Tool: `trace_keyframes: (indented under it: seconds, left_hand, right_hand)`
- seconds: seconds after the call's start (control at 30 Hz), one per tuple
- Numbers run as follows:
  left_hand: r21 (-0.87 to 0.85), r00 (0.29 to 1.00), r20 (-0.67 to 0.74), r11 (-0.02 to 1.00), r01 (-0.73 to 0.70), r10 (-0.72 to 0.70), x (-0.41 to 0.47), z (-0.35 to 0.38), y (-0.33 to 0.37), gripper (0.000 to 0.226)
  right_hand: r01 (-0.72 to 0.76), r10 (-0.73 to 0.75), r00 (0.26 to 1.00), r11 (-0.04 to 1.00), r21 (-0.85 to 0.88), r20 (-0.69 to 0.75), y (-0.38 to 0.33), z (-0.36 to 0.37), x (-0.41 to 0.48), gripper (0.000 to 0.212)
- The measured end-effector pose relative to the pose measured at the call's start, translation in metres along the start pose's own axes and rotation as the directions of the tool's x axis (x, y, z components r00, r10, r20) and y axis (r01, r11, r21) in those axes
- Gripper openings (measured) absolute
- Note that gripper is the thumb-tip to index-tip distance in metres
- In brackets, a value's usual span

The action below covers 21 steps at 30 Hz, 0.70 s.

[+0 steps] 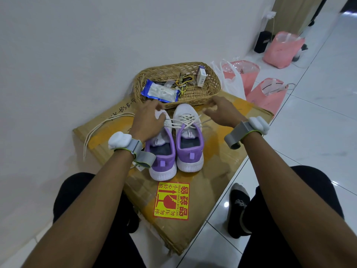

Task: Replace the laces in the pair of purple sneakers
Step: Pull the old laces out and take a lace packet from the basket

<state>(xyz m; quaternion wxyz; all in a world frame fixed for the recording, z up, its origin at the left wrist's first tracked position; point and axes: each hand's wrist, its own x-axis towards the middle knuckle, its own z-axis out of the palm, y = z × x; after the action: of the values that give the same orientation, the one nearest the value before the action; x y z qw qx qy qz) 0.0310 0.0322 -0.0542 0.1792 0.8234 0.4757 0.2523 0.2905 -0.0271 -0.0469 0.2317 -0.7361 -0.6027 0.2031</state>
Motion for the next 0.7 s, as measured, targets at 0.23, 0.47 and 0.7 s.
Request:
trace_keyframes:
  seconds: [0.23, 0.47, 0.7]
  left_hand:
    - [-0.075, 0.959, 0.217, 0.982, -0.171, 0.184, -0.003, 0.014, 0.015, 0.017]
    - [0.164, 0.991, 0.019, 0.978, 0.126, -0.131, -0.002, 0.004, 0.0, 0.013]
    - [0.051, 0.989, 0.067, 0.99, 0.131, -0.134, -0.001, 0.008, 0.001, 0.015]
  right_hand:
    - [0.19, -0.218, 0.92, 0.975, 0.117, 0.327, -0.018, -0.007, -0.011, 0.022]
    - [-0.355, 0.301, 0.917, 0.915, -0.192, -0.261, 0.002, -0.016, -0.004, 0.019]
    - [0.205, -0.214, 0.941, 0.977, 0.06, 0.264, -0.021, -0.009, -0.012, 0.032]
